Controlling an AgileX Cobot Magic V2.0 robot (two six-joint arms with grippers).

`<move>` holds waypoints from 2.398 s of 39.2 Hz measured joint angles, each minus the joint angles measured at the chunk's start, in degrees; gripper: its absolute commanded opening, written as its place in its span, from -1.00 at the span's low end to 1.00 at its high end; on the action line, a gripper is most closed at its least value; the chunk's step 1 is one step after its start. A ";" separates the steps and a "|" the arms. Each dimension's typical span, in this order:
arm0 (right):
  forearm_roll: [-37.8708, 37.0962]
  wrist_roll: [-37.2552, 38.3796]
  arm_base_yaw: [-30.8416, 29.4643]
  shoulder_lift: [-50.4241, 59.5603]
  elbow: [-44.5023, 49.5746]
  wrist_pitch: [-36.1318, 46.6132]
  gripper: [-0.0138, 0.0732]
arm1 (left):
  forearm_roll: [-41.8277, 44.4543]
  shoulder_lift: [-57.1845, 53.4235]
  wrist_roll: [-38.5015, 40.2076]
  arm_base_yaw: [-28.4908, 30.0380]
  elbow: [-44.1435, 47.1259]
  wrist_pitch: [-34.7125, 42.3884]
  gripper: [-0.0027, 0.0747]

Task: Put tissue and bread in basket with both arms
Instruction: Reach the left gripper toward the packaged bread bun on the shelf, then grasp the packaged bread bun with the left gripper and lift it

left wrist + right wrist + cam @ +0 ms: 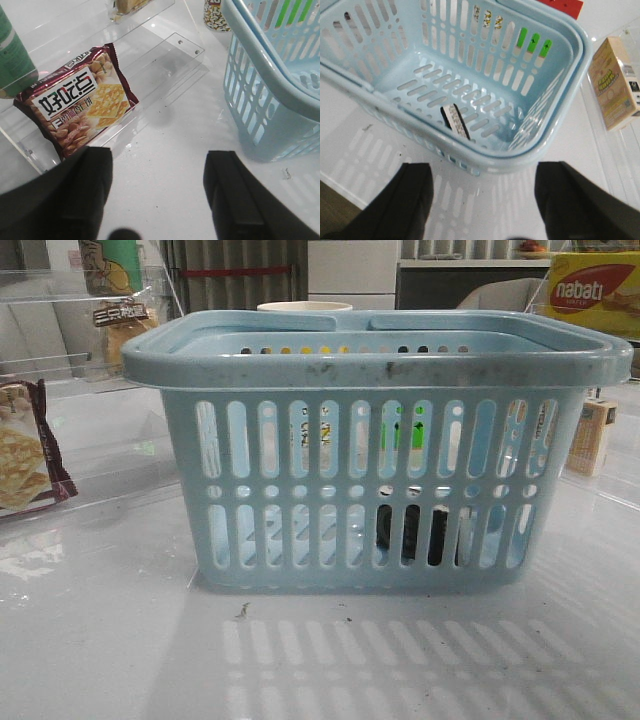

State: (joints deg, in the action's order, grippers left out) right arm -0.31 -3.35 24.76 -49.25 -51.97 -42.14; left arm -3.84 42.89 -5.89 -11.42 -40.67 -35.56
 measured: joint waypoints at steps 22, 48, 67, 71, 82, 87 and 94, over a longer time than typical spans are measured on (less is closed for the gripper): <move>-0.09 0.00 0.00 10.96 8.94 -1.61 0.54 | 0.00 14.98 0.00 0.00 -6.65 6.55 0.73; -0.12 0.00 0.00 10.96 8.94 -1.94 0.54 | 0.00 54.60 0.00 0.00 -37.98 15.47 0.70; -0.12 0.00 0.00 10.96 8.94 -1.94 0.54 | -0.43 70.46 0.00 3.34 -52.81 17.22 0.70; -0.12 0.00 0.00 10.96 8.94 -1.94 0.54 | -0.50 72.39 0.00 3.56 -53.20 19.80 0.70; -0.12 0.00 0.00 10.96 8.94 -1.94 0.54 | -0.71 74.47 0.00 3.56 -53.33 23.41 0.23; -0.12 0.00 0.00 10.96 8.94 -1.94 0.54 | -0.71 74.47 0.00 3.56 -53.33 23.67 -0.04; -0.22 0.00 0.00 10.96 8.94 -1.94 0.54 | -0.85 74.47 0.00 3.56 -53.33 22.74 -0.33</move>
State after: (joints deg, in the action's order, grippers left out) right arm -0.53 -3.35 24.76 -38.29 -43.02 -44.08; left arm -4.68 117.36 -5.89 -7.85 -94.00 -12.82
